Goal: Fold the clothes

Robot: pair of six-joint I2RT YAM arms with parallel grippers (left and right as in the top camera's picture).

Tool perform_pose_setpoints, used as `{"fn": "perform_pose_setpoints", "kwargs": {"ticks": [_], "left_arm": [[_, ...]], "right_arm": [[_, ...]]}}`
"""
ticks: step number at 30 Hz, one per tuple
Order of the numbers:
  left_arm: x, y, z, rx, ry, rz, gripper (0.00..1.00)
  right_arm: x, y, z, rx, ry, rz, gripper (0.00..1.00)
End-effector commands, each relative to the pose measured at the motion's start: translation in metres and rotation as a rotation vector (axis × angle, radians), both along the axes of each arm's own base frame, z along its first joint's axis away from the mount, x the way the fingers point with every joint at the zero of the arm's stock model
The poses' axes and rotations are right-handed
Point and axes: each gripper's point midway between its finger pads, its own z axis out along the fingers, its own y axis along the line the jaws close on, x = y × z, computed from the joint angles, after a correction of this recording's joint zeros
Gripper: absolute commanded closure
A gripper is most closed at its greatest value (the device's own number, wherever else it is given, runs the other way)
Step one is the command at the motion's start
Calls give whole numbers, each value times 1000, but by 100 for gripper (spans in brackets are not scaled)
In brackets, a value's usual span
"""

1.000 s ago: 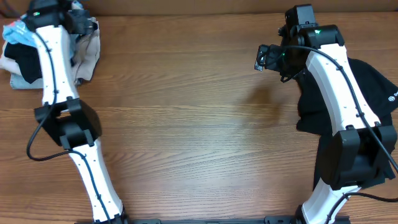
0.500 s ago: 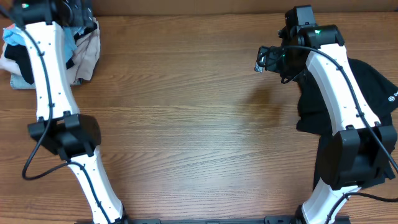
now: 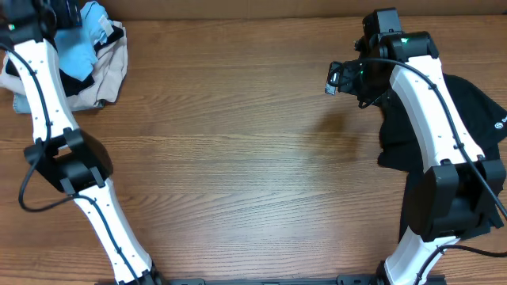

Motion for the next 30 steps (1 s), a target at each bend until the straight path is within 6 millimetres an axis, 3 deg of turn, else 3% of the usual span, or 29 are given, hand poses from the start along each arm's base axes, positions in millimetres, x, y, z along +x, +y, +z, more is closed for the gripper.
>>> {"fn": "perform_pose_setpoints", "kwargs": {"ticks": [1,5,9,15,17,21,25,30], "left_arm": [[1,2,-69,-134,76,2,0],[-25,15,-127,-254,209,115,0],[-72,35,-176,-379,367,308,0],[-147,53,-220,-524,577,500,0],[-162,62,-228,-546,610,530,0],[-170,79,-227,-553,589,558,0],[-162,83,-225,-541,554,540,0],[-136,60,-198,-569,494,430,0]], "right_arm": [[2,-1,3,-9,-13,5,0],[0,-1,3,-10,-3,4,0],[-4,-1,2,-8,13,5,0],[-5,-1,2,-9,19,5,0],[-6,1,2,1,20,8,0],[-6,2,2,5,20,10,0],[-5,2,2,5,19,10,0],[-1,0,3,-6,0,6,0]]}}
